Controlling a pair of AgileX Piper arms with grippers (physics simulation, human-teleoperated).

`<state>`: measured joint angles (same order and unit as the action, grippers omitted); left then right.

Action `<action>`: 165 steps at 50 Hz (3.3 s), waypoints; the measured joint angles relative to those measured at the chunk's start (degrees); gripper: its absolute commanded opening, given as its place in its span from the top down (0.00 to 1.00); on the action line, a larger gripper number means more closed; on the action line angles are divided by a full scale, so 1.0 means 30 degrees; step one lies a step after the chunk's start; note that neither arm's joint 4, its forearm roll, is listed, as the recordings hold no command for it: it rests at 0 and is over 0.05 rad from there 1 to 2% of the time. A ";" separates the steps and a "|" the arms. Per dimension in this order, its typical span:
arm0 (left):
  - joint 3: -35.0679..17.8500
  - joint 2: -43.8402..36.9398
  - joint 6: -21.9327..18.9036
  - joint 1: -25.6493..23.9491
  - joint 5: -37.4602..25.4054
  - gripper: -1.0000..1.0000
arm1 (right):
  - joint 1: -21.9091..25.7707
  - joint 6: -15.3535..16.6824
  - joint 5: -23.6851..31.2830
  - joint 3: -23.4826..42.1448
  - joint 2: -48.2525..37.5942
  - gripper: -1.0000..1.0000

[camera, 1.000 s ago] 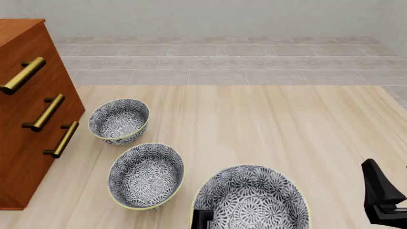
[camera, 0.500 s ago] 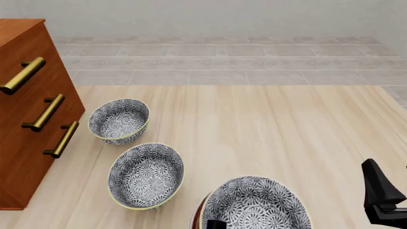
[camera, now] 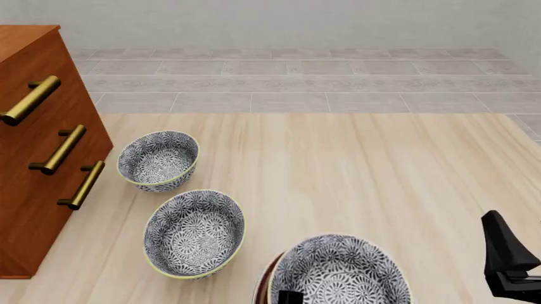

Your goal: Put the bowl at the front on the plate.

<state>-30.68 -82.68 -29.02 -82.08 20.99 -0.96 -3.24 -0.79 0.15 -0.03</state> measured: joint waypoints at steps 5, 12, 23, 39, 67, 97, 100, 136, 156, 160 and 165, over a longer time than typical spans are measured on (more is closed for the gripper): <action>0.0042 -0.0157 0.0074 -0.0003 0.0191 1.00 | -0.0012 -0.0009 -0.0005 -0.0003 0.0000 0.00; 0.0126 -0.0421 0.0166 -0.0012 0.0500 1.00 | -0.0030 -0.0025 -0.0003 0.0008 0.0000 0.00; 0.0266 -0.1001 0.0335 -0.0154 0.1006 1.00 | -0.0068 -0.0070 -0.0026 -0.0007 0.0001 0.00; 0.0418 -0.1907 0.0501 -0.0345 0.1664 1.00 | -0.0120 -0.0143 -0.0047 -0.0015 0.0001 0.00; 0.0526 -0.2547 0.0806 -0.0559 0.2106 1.00 | -0.0025 -0.0048 -0.0023 0.0001 0.0001 0.00; 0.0599 -0.3372 0.1225 -0.0853 0.2833 1.00 | -0.0063 -0.0137 -0.0059 0.0000 0.0000 0.00; 0.0604 -0.3410 0.1268 -0.0874 0.2865 1.00 | -0.0072 -0.0150 -0.0058 0.0005 0.0000 0.00; 0.0417 -0.3314 0.1600 -0.0989 0.2410 0.00 | -0.0146 -0.0241 -0.0118 -0.0008 0.0000 0.00; 0.0341 -0.3132 0.1813 -0.1154 0.2176 0.00 | -0.0149 -0.0247 -0.0116 -0.0005 0.0000 0.00; 0.0309 -0.2983 0.1867 -0.1199 0.2058 0.00 | -0.0150 -0.0247 -0.0116 -0.0005 0.0000 0.00; 0.0230 -0.2632 0.1987 -0.1313 0.1783 0.00 | -0.0154 -0.0261 -0.0120 -0.0010 0.0000 0.00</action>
<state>-29.99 -90.58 -23.06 -86.02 26.34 -1.42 -4.02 -1.15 0.12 -0.03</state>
